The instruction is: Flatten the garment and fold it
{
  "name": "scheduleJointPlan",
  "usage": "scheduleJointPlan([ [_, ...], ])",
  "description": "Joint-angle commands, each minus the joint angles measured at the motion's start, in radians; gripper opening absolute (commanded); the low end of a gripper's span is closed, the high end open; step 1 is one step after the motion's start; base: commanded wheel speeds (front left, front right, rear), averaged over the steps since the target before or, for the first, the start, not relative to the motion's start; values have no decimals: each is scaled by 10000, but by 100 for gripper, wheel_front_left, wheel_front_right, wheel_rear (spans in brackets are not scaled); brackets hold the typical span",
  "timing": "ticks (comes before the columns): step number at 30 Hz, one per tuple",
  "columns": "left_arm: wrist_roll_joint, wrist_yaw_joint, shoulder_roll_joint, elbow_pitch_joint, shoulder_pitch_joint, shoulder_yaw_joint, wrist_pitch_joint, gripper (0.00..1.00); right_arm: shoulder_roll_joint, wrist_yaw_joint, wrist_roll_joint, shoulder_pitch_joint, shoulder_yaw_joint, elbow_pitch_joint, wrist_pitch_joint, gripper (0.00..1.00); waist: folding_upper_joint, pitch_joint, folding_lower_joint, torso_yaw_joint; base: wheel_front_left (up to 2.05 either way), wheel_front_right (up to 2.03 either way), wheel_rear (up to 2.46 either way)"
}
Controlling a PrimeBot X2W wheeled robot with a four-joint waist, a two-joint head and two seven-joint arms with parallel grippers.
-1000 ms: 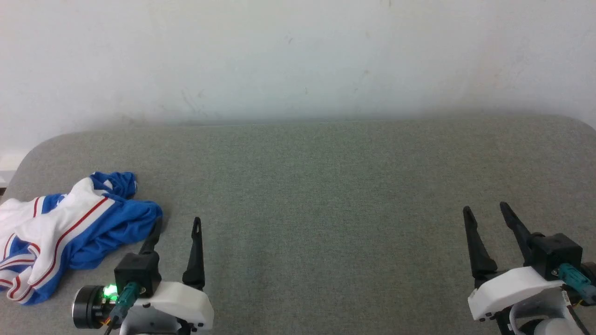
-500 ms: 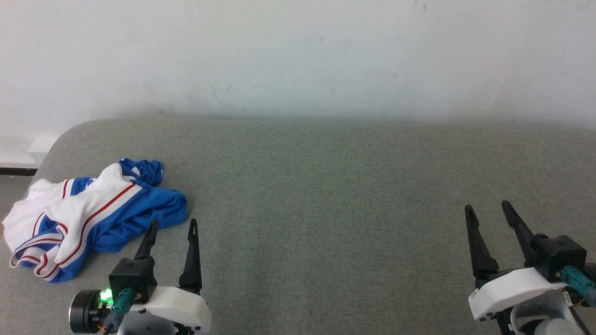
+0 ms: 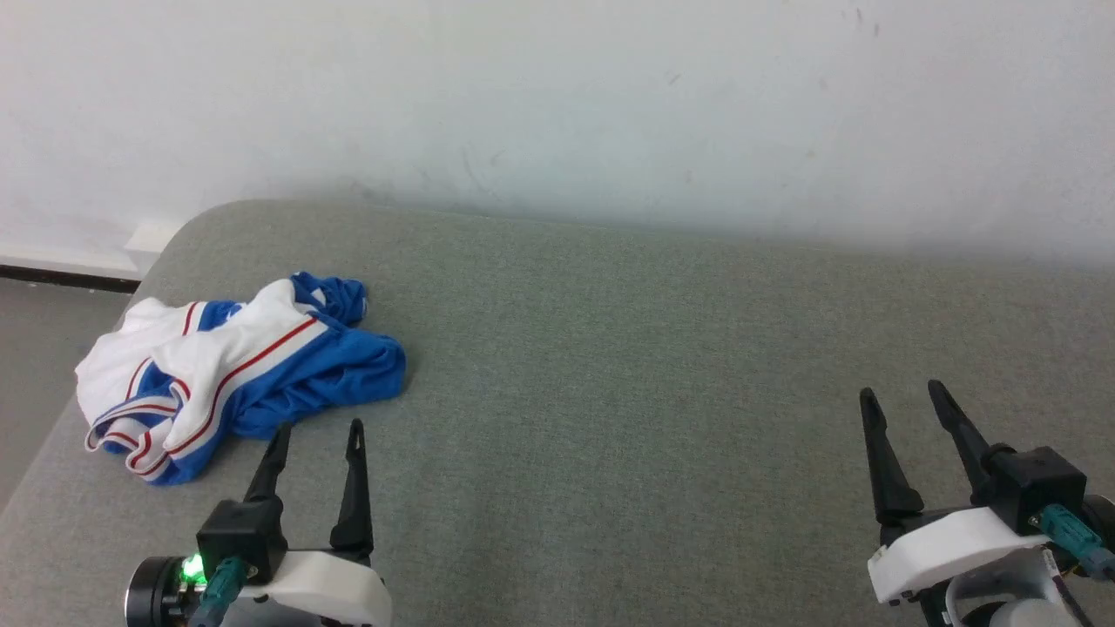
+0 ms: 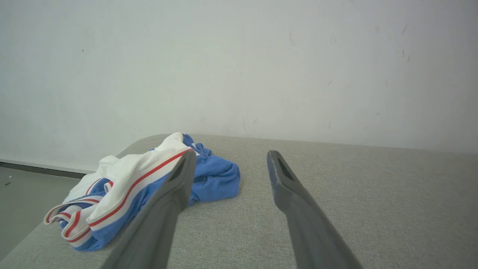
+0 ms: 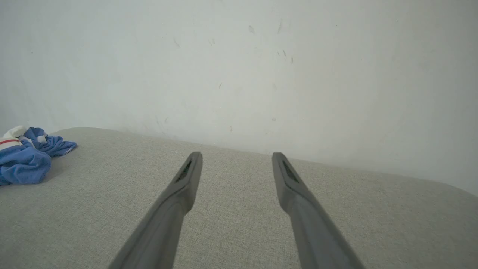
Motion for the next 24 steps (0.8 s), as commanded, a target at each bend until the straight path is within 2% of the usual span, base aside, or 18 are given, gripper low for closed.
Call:
scheduleJointPlan([
  [1, -34, 6, -26, -27, 199, 65, -96, 100, 18, -10, 103, 15, 33, 42, -111, 100, 0, -92, 0, 215, 0, 0, 0],
  [24, -122, -57, -36, -38, 510, 171, -576, 100, 25, -14, 284, 12, 816, 490, -591, 100, 0, -232, 0, 2005, 0, 0, 0],
])
